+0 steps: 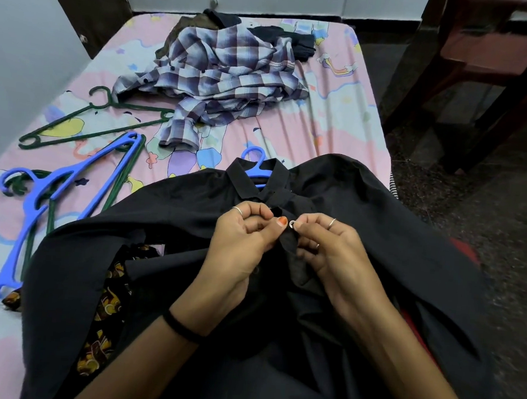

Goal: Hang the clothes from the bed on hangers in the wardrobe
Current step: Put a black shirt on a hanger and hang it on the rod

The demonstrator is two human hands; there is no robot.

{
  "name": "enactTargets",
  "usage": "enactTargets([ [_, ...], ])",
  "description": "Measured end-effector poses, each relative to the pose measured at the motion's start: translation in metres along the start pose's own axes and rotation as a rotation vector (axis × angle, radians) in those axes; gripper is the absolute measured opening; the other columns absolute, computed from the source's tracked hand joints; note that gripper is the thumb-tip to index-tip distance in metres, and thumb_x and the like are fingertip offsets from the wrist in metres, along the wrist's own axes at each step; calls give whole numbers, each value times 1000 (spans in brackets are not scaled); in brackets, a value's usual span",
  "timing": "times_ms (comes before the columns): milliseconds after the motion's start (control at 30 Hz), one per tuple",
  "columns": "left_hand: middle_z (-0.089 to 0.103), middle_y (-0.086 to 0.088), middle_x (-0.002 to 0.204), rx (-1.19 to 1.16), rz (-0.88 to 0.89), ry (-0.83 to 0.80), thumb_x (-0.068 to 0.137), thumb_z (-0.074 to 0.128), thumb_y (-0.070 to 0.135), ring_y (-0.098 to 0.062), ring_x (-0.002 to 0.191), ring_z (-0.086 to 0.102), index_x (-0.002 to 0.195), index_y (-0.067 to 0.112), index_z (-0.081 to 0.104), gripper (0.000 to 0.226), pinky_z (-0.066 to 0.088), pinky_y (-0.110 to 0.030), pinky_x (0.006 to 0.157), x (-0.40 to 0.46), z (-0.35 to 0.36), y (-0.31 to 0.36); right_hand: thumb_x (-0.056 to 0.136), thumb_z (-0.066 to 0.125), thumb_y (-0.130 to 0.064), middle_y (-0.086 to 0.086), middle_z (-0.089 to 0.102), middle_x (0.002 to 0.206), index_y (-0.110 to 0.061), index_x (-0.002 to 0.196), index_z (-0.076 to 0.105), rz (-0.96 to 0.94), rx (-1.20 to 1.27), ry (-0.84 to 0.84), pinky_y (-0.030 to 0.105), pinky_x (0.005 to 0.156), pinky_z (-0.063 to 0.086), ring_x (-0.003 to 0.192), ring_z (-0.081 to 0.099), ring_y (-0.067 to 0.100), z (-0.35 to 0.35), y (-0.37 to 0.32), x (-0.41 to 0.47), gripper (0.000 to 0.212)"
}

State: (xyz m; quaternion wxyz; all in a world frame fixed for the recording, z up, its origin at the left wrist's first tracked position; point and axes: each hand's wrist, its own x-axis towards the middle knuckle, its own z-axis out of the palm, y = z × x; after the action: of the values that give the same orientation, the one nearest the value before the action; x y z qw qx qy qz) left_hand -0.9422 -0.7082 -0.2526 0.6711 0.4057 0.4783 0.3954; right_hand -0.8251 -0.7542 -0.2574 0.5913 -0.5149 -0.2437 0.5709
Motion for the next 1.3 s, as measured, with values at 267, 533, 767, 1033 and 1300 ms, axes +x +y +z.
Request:
enactTargets([
  [267, 68, -1, 68, 270, 45, -112, 82, 73, 6, -6, 65, 63, 86, 11, 62, 13, 54, -17, 61, 29, -1, 16, 82, 63, -49, -8, 58, 68, -22, 82, 62, -243, -623, 78, 22, 59, 43, 61, 51, 5, -14, -3, -2, 28],
  [533, 72, -13, 81, 513, 94, -213, 87, 69, 11, -8, 68, 63, 84, 12, 63, 7, 49, -17, 63, 46, -9, 8, 84, 71, -29, -7, 60, 71, -20, 82, 63, -219, -815, 24, 32, 67, 47, 64, 54, 8, -32, 8, -16, 12],
  [767, 67, 3, 71, 832, 346, -213, 88, 67, 16, -4, 62, 58, 83, 14, 65, 6, 47, -14, 65, 33, -42, -12, 88, 66, -14, -5, 53, 63, -6, 81, 63, -102, -590, -52, 21, 59, 40, 62, 47, 9, -37, 9, -14, 11],
  [1033, 54, 11, 86, 1190, 461, -469, 74, 80, 30, -8, 77, 50, 92, 29, 63, 25, 39, -10, 67, 28, -78, -29, 90, 63, -10, 14, 59, 77, 7, 91, 62, 13, -391, -36, 37, 75, 41, 77, 51, 23, -35, 13, -13, 17],
  [1300, 51, 13, 81, 1243, 532, -498, 78, 69, 22, -1, 73, 49, 81, 24, 57, 13, 40, -13, 67, 25, -69, -36, 90, 51, 7, 20, 70, 97, -4, 101, 71, 184, -307, -170, 31, 86, 52, 88, 64, 24, -43, -2, -24, 26],
])
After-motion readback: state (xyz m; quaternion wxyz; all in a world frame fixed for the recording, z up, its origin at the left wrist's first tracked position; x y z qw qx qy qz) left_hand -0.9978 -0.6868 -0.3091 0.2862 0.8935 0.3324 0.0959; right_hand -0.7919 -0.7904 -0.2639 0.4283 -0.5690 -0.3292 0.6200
